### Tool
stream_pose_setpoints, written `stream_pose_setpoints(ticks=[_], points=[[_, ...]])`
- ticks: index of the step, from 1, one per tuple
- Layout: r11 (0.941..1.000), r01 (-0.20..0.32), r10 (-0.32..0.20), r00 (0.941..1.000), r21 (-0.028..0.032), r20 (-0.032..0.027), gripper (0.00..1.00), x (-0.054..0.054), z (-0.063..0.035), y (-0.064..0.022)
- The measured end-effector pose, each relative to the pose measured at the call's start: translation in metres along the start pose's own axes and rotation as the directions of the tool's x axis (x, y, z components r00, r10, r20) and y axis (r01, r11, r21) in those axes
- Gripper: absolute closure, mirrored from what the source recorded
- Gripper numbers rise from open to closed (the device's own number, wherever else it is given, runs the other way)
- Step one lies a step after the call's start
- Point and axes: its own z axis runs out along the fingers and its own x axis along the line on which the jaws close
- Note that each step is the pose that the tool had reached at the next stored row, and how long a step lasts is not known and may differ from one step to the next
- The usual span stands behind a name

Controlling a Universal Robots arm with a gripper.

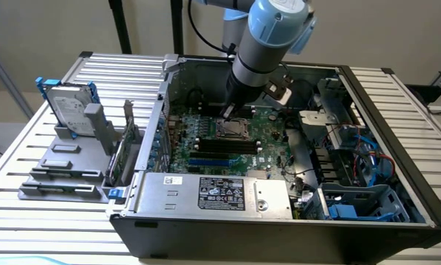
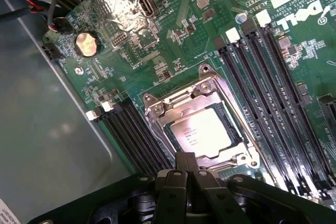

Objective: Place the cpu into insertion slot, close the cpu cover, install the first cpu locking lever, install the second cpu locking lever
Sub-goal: 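Install the second cpu locking lever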

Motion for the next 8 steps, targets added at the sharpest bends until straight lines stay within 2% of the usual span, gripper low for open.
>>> stream_pose_setpoints(ticks=[8], points=[[1.0,0.0,0.0,1.0,-0.002,0.0002,0.89,-0.008,-0.014,-0.0029]])
